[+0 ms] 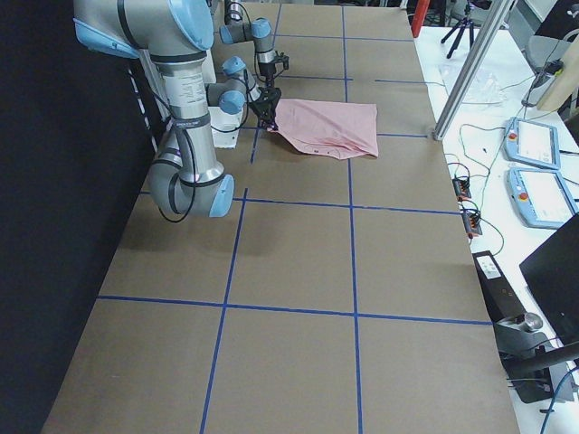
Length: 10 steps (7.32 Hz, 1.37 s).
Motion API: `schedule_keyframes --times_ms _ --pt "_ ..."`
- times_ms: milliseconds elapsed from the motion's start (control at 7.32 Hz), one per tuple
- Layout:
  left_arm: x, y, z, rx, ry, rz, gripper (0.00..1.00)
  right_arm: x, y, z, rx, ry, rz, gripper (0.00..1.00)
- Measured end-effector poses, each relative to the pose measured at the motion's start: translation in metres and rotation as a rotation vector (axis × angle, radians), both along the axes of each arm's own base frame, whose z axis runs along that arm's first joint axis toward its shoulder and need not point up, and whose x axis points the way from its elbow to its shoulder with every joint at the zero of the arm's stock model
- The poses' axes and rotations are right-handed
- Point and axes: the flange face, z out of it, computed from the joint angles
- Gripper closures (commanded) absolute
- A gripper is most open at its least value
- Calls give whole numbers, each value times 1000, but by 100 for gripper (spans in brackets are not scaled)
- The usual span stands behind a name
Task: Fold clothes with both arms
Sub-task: 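Grasp the near edge corners with both grippers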
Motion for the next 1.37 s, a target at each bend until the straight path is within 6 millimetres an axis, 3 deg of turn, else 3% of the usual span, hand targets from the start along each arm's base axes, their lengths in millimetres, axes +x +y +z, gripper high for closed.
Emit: schedule_keyframes --times_ms 410,683,1093,1366 --pt "3 4 1 0 -3 10 75 0 1 1 0 1 -1 100" --pt "4 5 1 0 -2 12 100 0 1 1 0 2 -1 100" --pt "3 6 -4 3 7 15 100 1 1 7 -1 11 -1 100" --pt "-16 9 -36 33 33 52 100 8 1 7 -1 7 -2 100"
